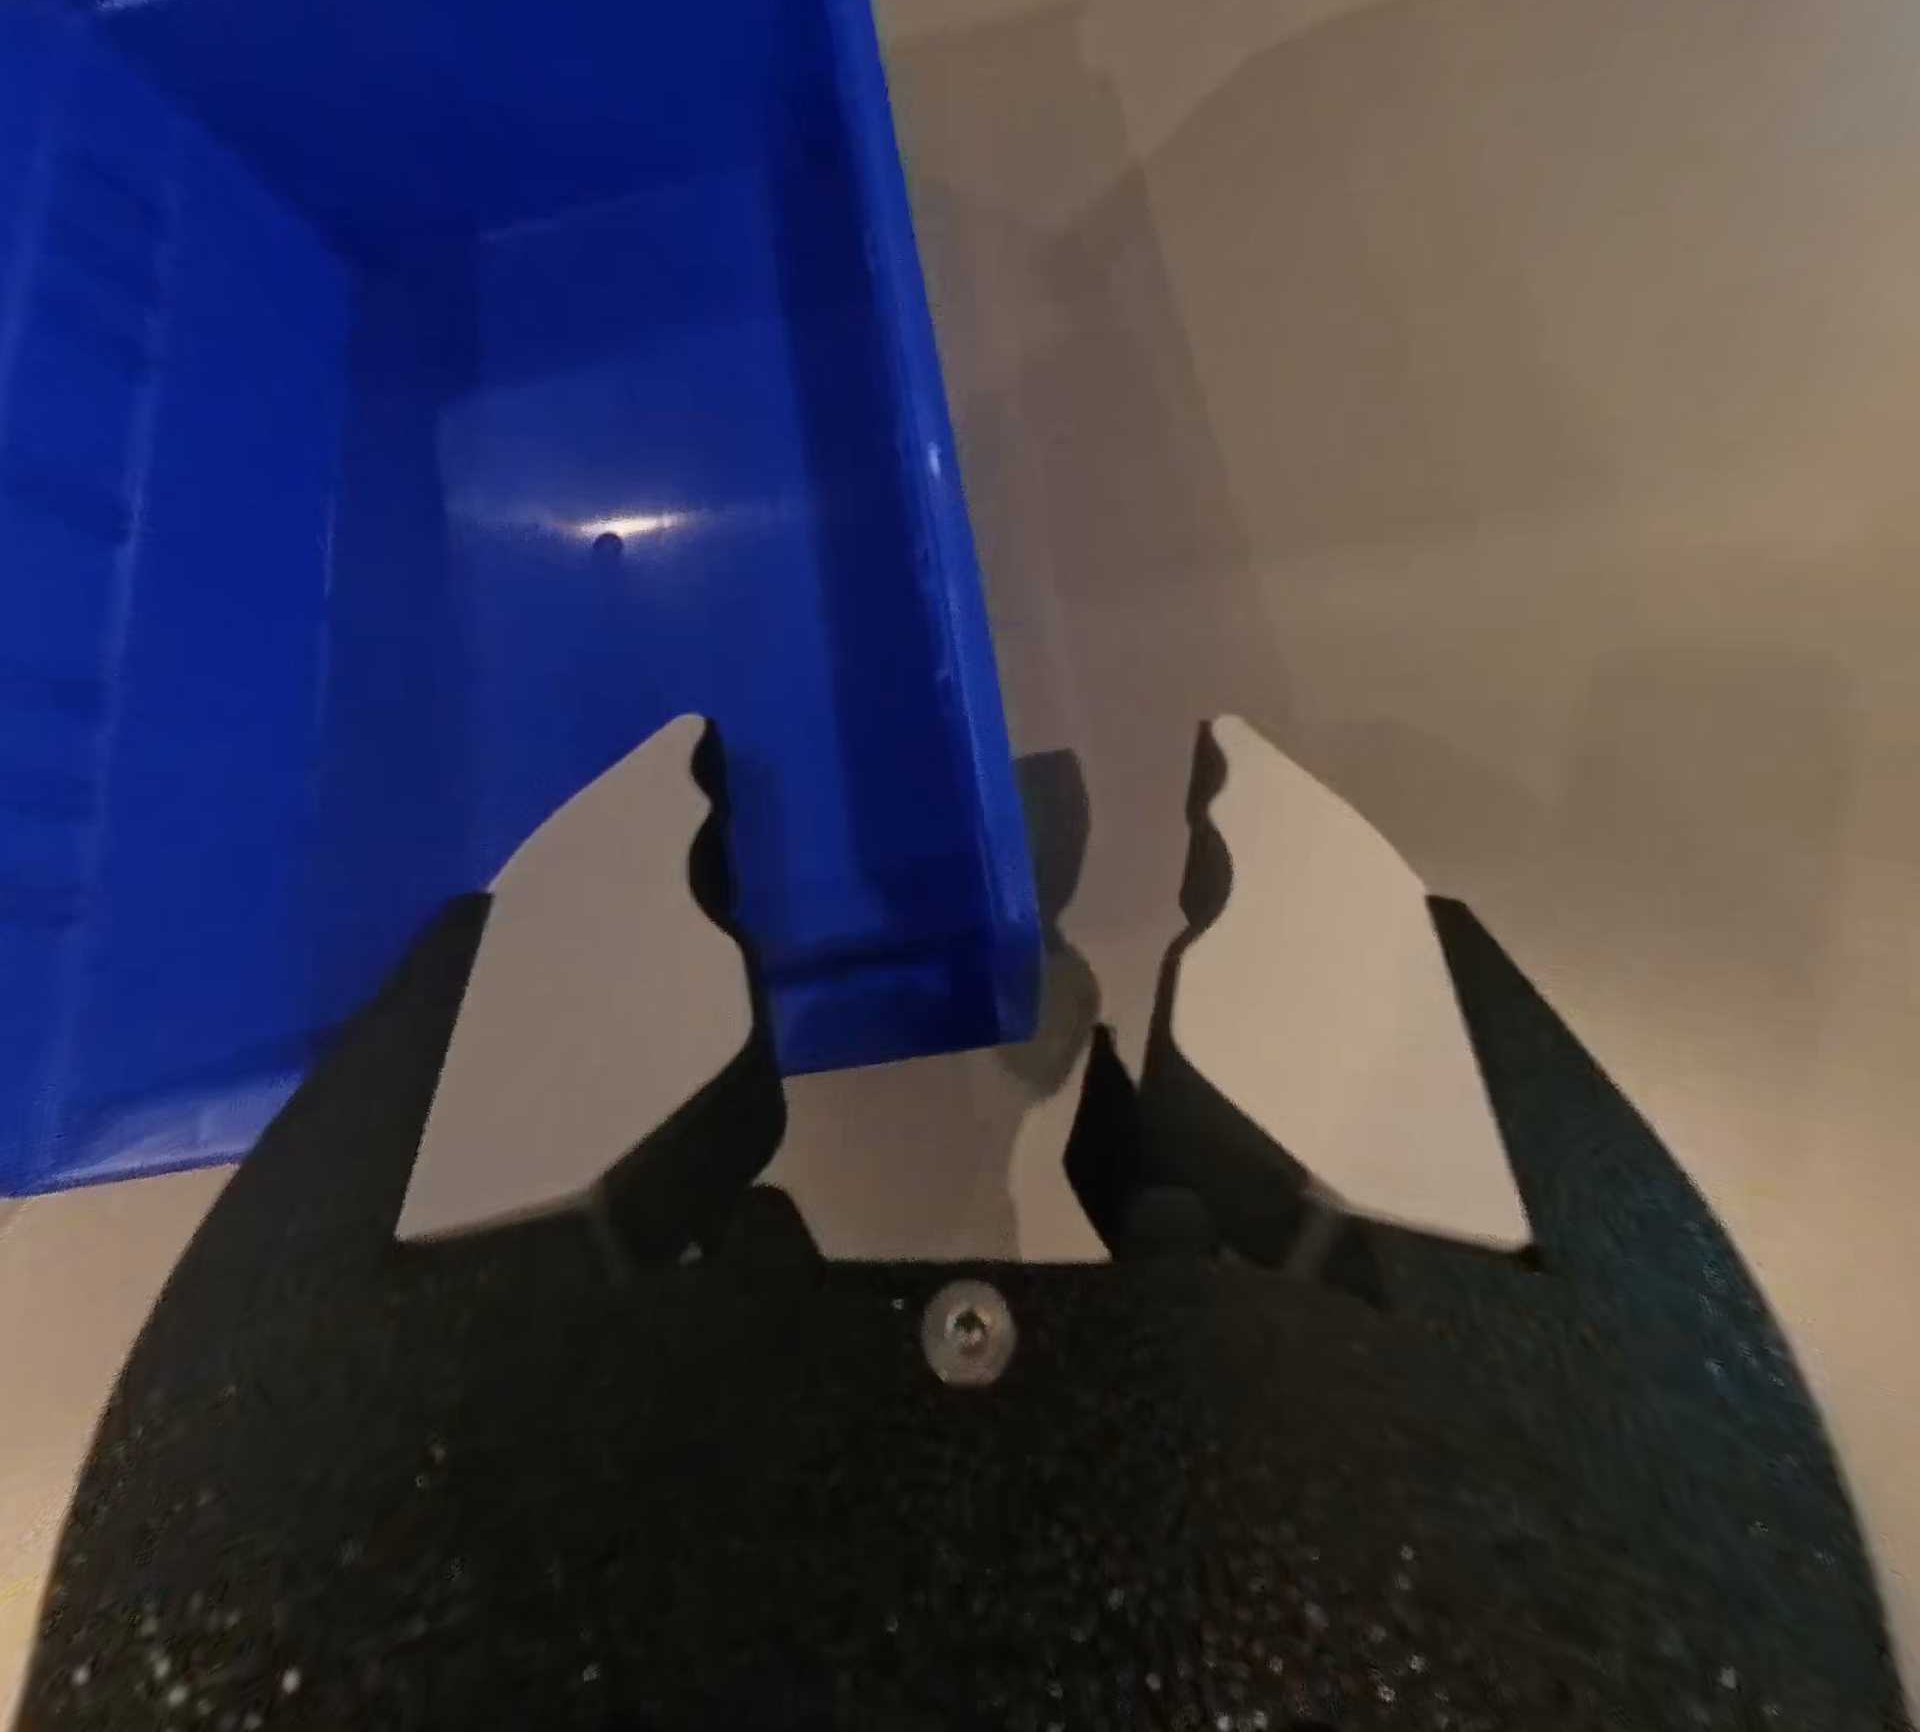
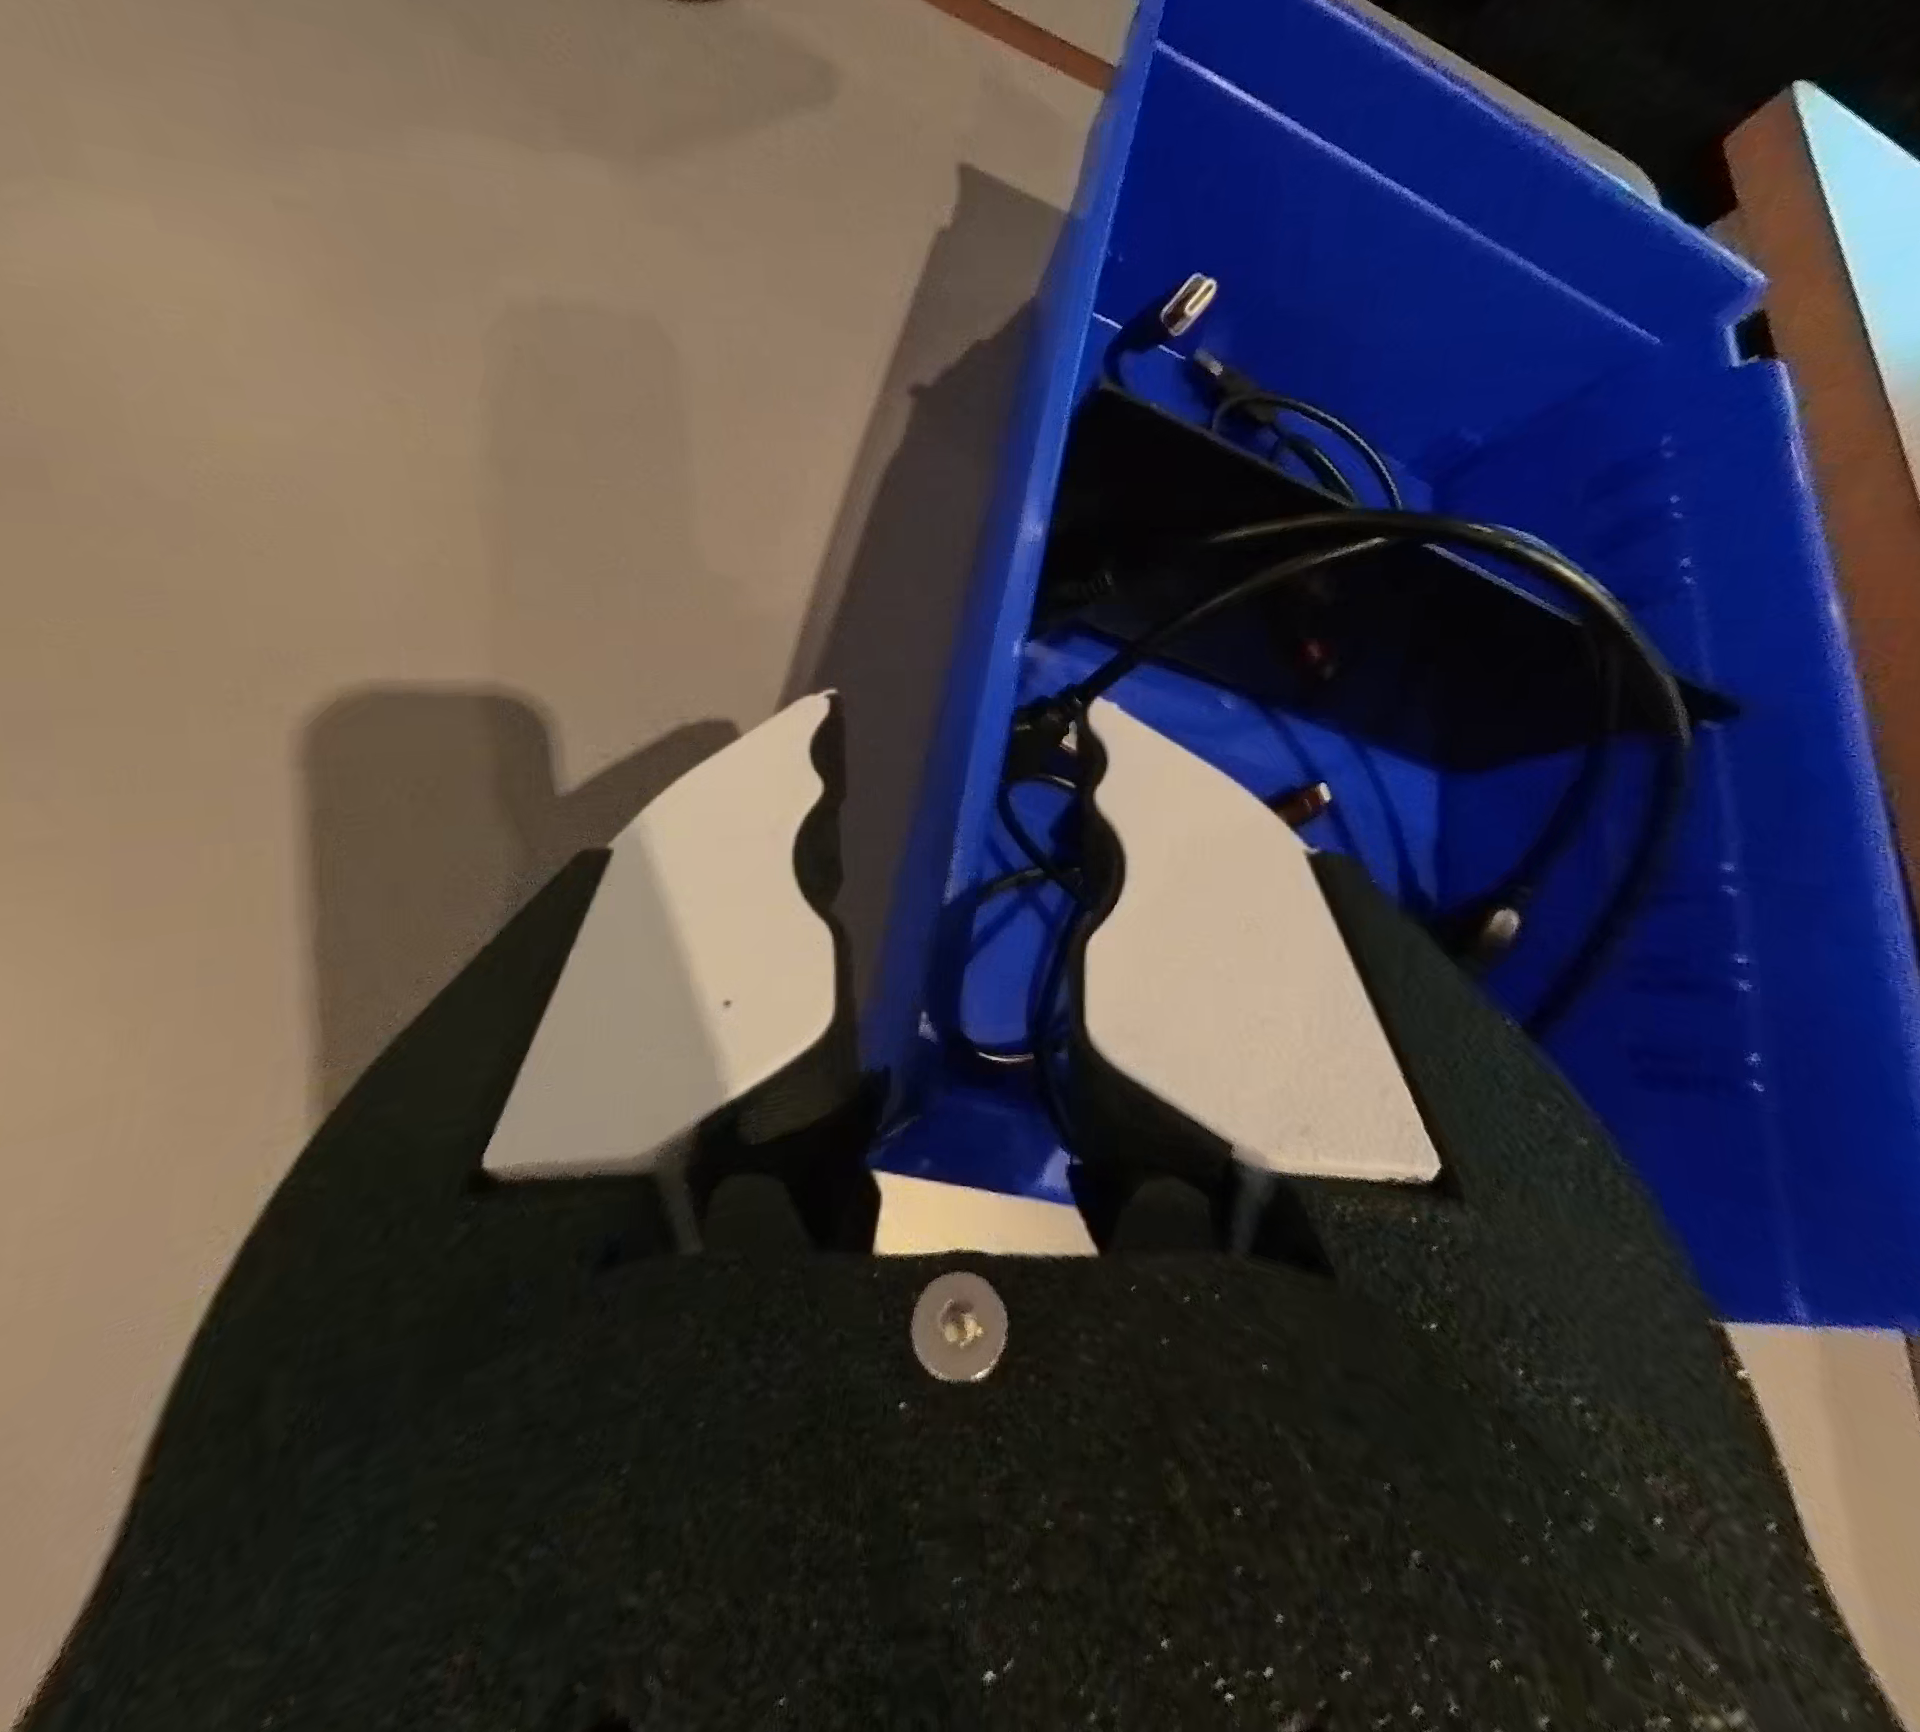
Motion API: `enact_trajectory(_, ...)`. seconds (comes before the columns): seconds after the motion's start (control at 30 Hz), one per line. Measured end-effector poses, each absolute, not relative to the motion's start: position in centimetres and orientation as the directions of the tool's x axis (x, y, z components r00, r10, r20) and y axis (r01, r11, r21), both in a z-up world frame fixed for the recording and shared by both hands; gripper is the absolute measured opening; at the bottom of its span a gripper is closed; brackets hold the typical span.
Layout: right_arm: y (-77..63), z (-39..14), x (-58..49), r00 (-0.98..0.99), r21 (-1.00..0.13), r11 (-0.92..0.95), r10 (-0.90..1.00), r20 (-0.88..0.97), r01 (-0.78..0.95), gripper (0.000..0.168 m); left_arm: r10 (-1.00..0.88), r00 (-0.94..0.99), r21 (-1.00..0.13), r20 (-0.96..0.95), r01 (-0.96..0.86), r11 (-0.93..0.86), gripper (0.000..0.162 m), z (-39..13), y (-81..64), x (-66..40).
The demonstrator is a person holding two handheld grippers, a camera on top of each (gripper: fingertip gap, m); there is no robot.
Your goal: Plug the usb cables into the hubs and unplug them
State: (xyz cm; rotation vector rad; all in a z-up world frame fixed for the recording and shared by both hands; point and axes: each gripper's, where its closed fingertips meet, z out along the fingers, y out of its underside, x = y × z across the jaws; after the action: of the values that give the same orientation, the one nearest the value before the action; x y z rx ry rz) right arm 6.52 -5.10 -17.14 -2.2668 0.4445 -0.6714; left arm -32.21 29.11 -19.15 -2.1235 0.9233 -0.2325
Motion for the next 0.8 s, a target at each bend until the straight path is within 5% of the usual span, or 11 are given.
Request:
enact_trajectory(0.23, -5.1, -17.7, 6.9, 0.774, -0.707, -0.694, -0.52, 0.36, -0.137, 0.01, -0.684, 0.678, -0.656, -0.269, -0.649, -0.385, 0.017, -20.3, 29.6, -32.2)
enact_trajectory(0.8, -1.5, -17.6, 2.4, 0.783, -0.746, -0.66, -0.511, 0.353, -0.094, 0.005, -0.621, 0.719, -0.731, -0.313, -0.6, -0.326, 0.006, -18.2, 30.5, -34.1)
